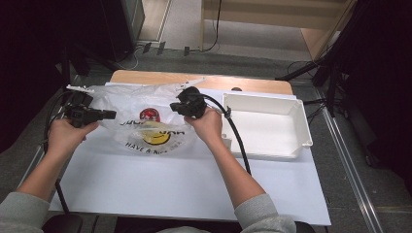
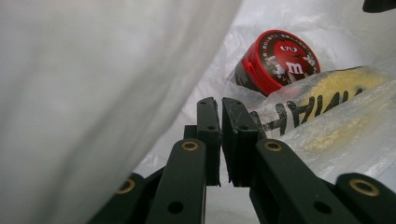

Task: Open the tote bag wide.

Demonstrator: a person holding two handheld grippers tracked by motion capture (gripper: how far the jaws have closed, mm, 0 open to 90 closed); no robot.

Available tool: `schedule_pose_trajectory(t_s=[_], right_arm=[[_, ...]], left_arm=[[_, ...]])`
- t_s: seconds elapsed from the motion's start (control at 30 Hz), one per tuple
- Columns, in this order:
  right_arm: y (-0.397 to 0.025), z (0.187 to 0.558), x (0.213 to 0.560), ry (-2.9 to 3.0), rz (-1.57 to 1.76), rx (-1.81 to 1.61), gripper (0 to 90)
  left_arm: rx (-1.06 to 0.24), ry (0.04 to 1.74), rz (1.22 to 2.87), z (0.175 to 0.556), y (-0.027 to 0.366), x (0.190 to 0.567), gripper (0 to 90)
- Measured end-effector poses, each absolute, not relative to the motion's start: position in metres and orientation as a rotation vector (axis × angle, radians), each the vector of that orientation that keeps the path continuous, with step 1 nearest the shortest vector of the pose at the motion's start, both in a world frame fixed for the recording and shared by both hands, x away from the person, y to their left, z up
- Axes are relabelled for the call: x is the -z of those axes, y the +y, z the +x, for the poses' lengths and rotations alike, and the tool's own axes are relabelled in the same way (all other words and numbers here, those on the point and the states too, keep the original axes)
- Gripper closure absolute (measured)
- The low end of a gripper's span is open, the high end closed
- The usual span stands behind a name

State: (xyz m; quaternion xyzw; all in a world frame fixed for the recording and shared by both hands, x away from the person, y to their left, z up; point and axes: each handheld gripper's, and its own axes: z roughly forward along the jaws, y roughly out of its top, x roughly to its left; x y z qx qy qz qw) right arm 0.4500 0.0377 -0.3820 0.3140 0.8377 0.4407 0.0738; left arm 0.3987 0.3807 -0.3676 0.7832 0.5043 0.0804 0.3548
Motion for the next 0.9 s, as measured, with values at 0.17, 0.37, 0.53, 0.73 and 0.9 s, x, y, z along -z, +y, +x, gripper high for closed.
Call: schedule_pose_trajectory(t_s=[0.17,0.37,0.53,0.73,0.9], right_arm=[[0.037,0.450,0.387,2.511,0.957,-1.325,90.0],[0.038,0.449,0.390,2.510,0.953,-1.325,90.0],[0.037,0.449,0.396,2.501,0.946,-1.327,90.0],[0.036,0.449,0.404,2.502,0.977,-1.332,90.0],[0.038,0.449,0.410,2.534,0.990,-1.323,90.0]], left_arm=[[-0.204,1.304,2.017,0.397,0.381,0.373,86.8],[-0.199,1.295,2.012,0.397,0.380,0.377,86.7],[-0.199,1.297,2.005,0.396,0.380,0.383,86.7],[-0.194,1.306,2.009,0.397,0.379,0.388,86.7],[-0.188,1.304,2.018,0.398,0.379,0.390,86.6]])
